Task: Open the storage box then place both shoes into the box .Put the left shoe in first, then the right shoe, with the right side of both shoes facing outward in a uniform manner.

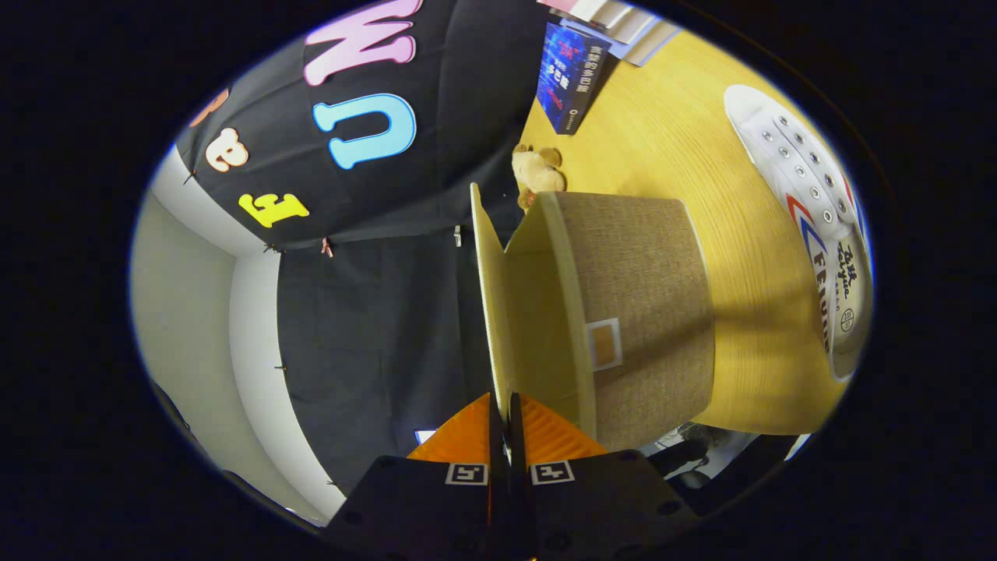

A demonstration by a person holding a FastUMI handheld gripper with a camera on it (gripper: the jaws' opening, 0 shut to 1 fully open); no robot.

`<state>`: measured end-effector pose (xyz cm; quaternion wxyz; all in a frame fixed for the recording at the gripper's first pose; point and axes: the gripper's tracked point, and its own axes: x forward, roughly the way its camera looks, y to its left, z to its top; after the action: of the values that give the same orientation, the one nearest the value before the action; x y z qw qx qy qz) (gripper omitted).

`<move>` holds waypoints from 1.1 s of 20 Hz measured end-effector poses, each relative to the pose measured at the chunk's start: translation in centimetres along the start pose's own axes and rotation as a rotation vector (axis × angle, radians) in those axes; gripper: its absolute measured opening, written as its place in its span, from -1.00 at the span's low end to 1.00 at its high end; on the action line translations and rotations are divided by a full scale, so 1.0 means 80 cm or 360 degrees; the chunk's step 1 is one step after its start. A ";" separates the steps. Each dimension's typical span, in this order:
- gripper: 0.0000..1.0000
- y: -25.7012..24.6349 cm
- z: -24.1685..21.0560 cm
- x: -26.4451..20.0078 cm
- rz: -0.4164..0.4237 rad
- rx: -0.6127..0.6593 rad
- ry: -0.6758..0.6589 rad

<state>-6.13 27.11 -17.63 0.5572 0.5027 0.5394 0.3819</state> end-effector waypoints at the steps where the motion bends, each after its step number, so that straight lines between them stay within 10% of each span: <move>1: -0.90 0.009 -0.001 0.003 -0.0035 -0.0025 -0.0022; 22: -0.83 0.197 -0.041 0.221 -0.0187 -0.0473 -0.0165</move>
<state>-5.31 47.91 -5.86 0.6739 0.4014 0.4759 0.3978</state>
